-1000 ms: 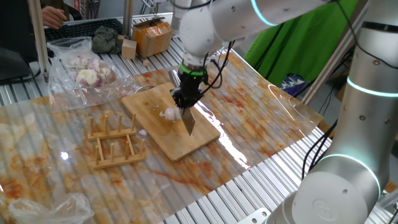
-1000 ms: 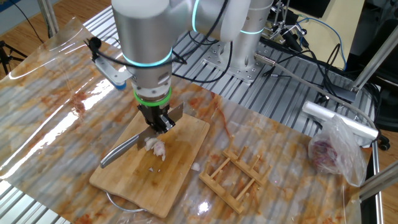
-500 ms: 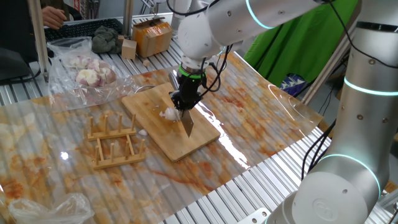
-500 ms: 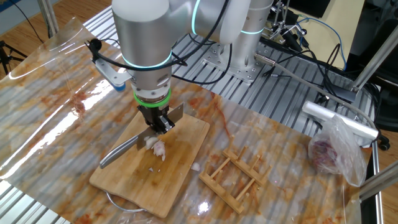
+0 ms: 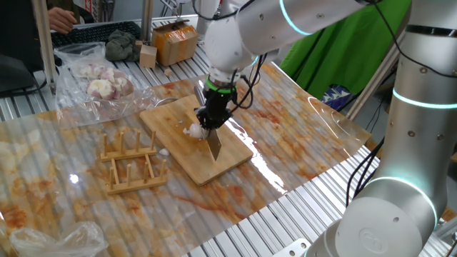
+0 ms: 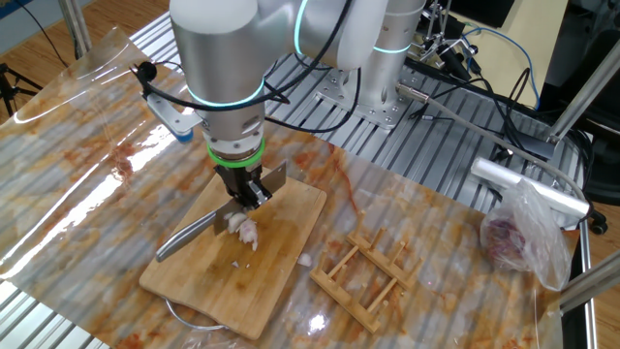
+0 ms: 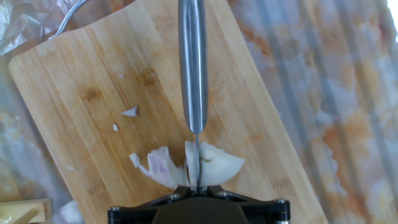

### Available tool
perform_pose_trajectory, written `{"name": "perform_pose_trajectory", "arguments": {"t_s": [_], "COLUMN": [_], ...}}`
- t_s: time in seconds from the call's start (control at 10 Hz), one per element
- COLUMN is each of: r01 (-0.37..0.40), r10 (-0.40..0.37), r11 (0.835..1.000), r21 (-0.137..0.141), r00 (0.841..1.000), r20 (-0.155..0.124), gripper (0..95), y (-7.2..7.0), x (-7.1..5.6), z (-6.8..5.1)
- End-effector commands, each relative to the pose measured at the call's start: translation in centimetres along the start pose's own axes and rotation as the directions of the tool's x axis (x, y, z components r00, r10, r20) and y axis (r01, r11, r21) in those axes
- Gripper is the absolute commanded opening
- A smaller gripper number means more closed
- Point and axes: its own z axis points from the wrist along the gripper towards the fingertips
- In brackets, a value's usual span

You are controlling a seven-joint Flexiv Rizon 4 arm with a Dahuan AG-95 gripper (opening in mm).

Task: Chop the onions

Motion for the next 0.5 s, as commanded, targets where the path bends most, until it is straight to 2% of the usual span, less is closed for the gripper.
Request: {"name": "perform_pose_trajectory", "arguments": {"t_s": [0.1, 0.2, 0.3, 0.4, 0.5], "r01": [-0.005, -0.019, -0.025, -0.027, -0.035], "r10": [0.004, 0.019, 0.025, 0.027, 0.034], "r11": [1.000, 0.999, 0.999, 1.000, 0.999], "r21": [-0.014, -0.026, -0.027, -0.007, -0.030], "r00": [1.000, 1.000, 1.000, 1.000, 0.999], "r20": [-0.009, -0.010, -0.010, -0.010, -0.016], "gripper": [0.0, 0.0, 0.0, 0.0, 0.0], "y": [0.2, 0.4, 0.6, 0.8, 0.9], "x": [-0.1, 0.0, 0.1, 0.2, 0.3], "z": [0.3, 0.2, 0.0, -0.3, -0.7]}}
